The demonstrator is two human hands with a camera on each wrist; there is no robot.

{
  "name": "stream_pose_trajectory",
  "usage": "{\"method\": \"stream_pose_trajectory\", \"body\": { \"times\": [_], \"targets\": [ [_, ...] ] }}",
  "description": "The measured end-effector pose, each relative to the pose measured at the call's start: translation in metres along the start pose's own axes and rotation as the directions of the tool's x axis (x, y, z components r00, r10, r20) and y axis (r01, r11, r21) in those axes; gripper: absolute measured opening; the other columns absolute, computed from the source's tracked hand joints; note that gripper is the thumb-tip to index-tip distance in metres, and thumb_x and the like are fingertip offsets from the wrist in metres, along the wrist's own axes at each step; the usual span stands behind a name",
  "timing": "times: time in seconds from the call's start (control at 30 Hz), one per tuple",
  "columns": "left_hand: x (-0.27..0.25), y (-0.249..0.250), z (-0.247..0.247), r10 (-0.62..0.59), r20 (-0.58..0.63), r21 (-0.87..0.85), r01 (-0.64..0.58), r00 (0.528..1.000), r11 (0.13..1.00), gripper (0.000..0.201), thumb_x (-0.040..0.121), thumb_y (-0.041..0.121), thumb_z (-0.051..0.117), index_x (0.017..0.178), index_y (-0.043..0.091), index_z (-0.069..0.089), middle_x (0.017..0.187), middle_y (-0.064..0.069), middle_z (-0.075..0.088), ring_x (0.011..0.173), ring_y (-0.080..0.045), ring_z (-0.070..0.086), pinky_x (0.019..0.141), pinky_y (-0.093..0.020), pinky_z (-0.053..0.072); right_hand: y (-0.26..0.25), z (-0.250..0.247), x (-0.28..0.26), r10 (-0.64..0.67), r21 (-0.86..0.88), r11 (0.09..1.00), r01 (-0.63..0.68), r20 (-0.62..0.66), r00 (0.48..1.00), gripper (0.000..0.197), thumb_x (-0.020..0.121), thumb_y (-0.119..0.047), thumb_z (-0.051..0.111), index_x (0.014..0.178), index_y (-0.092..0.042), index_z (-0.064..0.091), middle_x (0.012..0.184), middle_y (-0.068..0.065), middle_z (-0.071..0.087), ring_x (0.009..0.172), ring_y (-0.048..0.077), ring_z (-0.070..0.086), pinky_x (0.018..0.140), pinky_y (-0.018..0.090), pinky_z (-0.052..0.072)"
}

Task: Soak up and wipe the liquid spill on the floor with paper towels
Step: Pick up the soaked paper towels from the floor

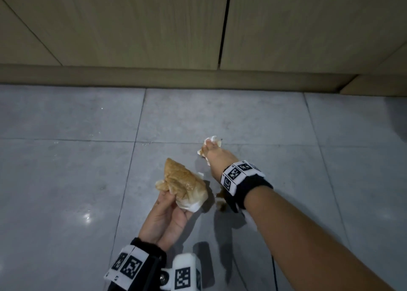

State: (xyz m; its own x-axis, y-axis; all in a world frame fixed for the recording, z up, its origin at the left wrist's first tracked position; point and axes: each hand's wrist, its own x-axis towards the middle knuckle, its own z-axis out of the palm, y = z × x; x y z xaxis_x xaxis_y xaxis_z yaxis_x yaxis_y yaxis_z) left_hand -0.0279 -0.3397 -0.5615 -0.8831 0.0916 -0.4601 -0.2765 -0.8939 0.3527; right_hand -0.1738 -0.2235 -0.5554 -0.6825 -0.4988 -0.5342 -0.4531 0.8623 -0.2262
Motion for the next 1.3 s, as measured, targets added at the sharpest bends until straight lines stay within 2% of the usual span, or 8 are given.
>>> {"method": "stream_pose_trajectory", "body": {
  "times": [0.1, 0.2, 0.37, 0.57, 0.77, 0.97, 1.17, 1.3],
  "targets": [
    [-0.006, 0.0, -0.002, 0.037, 0.066, -0.017, -0.036, 0.997, 0.999, 0.066, 0.059, 0.023, 0.089, 0.116, 0.002, 0.063, 0.125, -0.02, 0.06, 0.11, -0.029, 0.062, 0.086, -0.04, 0.055, 0.007, -0.014, -0.006, 0.006, 0.088, 0.996, 0.007, -0.141, 0.99, 0.048, 0.094, -0.001, 0.04, 0.139, -0.016, 0.042, 0.146, 0.011, 0.039, 0.127, 0.03, 0.045, 0.101, 0.032, 0.038],
    [-0.016, -0.005, -0.009, 0.133, 0.084, -0.048, -0.13, 0.988, 0.99, 0.046, 0.099, 0.021, 0.041, 0.139, -0.001, 0.037, 0.146, -0.02, 0.036, 0.137, -0.03, 0.033, 0.118, -0.041, 0.017, 0.003, 0.003, -0.032, 0.012, 0.143, 0.99, 0.019, -0.214, 0.977, 0.053, 0.09, 0.005, 0.043, 0.14, -0.012, 0.037, 0.15, 0.01, 0.029, 0.131, 0.029, 0.039, 0.102, 0.032, 0.037],
    [-0.02, -0.005, -0.014, 0.071, 0.129, -0.071, -0.062, 0.989, 0.996, 0.049, 0.103, 0.023, 0.019, 0.145, -0.002, 0.022, 0.152, -0.02, 0.023, 0.143, -0.031, 0.018, 0.119, -0.041, 0.002, -0.008, 0.056, -0.055, 0.018, -0.088, 0.996, -0.02, -0.032, 0.999, 0.063, 0.094, 0.0, 0.034, 0.148, 0.0, 0.001, 0.156, 0.02, -0.004, 0.146, 0.031, 0.0, 0.118, 0.036, 0.014],
    [-0.025, 0.0, -0.002, 0.056, 0.154, -0.045, -0.049, 0.987, 0.998, 0.048, 0.103, 0.022, 0.017, 0.144, -0.003, 0.024, 0.152, -0.019, 0.024, 0.143, -0.029, 0.018, 0.116, -0.036, -0.008, -0.015, 0.043, -0.051, 0.064, -0.193, 0.978, -0.074, -0.057, 0.996, 0.056, 0.096, -0.006, 0.037, 0.146, 0.003, 0.014, 0.153, 0.023, 0.015, 0.144, 0.034, 0.012, 0.119, 0.043, 0.008],
    [-0.028, 0.004, -0.016, 0.041, 0.151, -0.064, -0.031, 0.988, 0.997, 0.046, 0.103, 0.018, 0.02, 0.145, -0.003, 0.021, 0.152, -0.022, 0.023, 0.142, -0.032, 0.019, 0.118, -0.041, -0.001, -0.018, 0.054, -0.064, 0.056, -0.329, 0.942, -0.07, -0.052, 0.997, 0.05, 0.098, -0.006, 0.027, 0.144, 0.008, 0.015, 0.151, 0.028, 0.017, 0.142, 0.039, 0.012, 0.118, 0.045, 0.001],
    [-0.022, 0.0, -0.014, -0.026, 0.049, -0.06, 0.029, 0.998, 0.998, 0.044, 0.089, 0.019, 0.061, 0.129, 0.001, 0.053, 0.135, -0.018, 0.052, 0.127, -0.029, 0.048, 0.108, -0.04, 0.038, -0.011, 0.019, -0.04, 0.041, -0.178, 0.981, -0.072, -0.174, 0.984, 0.049, 0.089, -0.003, 0.048, 0.137, -0.004, 0.038, 0.14, 0.016, 0.041, 0.131, 0.028, 0.037, 0.117, 0.041, 0.014],
    [-0.011, 0.004, -0.023, -0.013, -0.015, -0.056, 0.012, 1.0, 0.998, 0.042, 0.1, 0.017, 0.037, 0.138, -0.002, 0.039, 0.144, -0.021, 0.039, 0.135, -0.032, 0.036, 0.116, -0.043, 0.023, -0.005, 0.03, -0.034, 0.026, -0.189, 0.981, -0.049, -0.122, 0.992, 0.055, 0.09, -0.001, 0.044, 0.142, 0.002, 0.024, 0.148, 0.021, 0.027, 0.135, 0.031, 0.032, 0.115, 0.038, 0.022],
    [-0.014, -0.007, -0.005, 0.029, 0.132, -0.062, -0.021, 0.991, 0.998, 0.054, 0.069, 0.019, 0.082, 0.116, 0.002, 0.063, 0.125, -0.018, 0.06, 0.115, -0.028, 0.059, 0.094, -0.04, 0.05, -0.001, 0.036, -0.038, 0.018, -0.127, 0.991, -0.04, -0.172, 0.985, 0.066, 0.088, -0.001, 0.05, 0.145, -0.002, 0.018, 0.153, 0.016, 0.02, 0.139, 0.029, 0.026, 0.116, 0.036, 0.021]
  ]
}}
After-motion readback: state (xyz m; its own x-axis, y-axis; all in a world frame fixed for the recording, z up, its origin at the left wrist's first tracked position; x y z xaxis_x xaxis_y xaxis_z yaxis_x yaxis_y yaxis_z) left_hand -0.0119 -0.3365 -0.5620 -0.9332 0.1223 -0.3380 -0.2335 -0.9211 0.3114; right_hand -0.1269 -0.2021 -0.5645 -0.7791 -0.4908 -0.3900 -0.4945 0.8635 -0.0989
